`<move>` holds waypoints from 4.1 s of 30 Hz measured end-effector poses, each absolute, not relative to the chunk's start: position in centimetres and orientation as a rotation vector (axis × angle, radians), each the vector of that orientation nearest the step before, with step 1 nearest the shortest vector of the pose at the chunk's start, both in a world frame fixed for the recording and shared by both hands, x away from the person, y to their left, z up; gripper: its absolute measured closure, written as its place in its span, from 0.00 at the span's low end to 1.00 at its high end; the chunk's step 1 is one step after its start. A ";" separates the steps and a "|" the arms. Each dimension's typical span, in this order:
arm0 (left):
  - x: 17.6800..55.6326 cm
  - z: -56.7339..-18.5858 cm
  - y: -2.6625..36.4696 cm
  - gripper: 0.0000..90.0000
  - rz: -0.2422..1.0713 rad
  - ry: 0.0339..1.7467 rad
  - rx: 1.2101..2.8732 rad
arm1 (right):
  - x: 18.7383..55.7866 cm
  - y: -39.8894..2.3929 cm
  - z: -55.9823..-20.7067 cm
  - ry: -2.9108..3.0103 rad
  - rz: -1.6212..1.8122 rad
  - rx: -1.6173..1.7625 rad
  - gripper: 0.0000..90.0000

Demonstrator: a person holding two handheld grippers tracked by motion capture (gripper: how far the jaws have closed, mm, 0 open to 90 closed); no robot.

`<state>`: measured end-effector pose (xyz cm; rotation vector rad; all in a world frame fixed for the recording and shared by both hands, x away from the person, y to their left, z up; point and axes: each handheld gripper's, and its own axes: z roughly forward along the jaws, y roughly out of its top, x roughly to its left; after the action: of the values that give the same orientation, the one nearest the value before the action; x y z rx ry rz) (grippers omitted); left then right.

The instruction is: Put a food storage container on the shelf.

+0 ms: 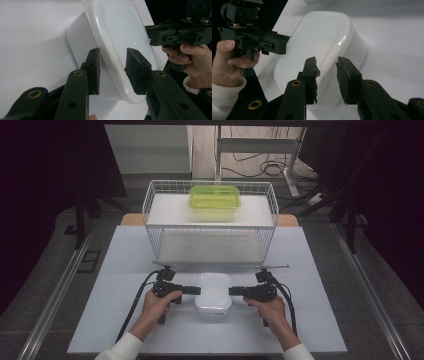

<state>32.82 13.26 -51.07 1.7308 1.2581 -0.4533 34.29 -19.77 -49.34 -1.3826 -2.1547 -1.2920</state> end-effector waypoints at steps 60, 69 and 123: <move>31.8 -50.1 14.2 0.88 -0.434 1.219 1.679 | 33.7 -20.2 -48.8 -2.043 -1.348 -1.383 0.88; 31.6 -49.9 14.1 0.88 -0.401 1.208 1.694 | 33.6 -20.1 -48.6 -2.079 -1.367 -1.361 0.89; 31.4 -41.5 13.3 0.88 -0.210 1.031 1.737 | 32.2 -20.9 -40.5 -2.279 -1.661 -1.182 0.88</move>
<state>31.38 13.34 -41.52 1.7365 1.0309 -0.2097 32.22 -20.95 -40.54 -1.1817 -2.2792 -1.6607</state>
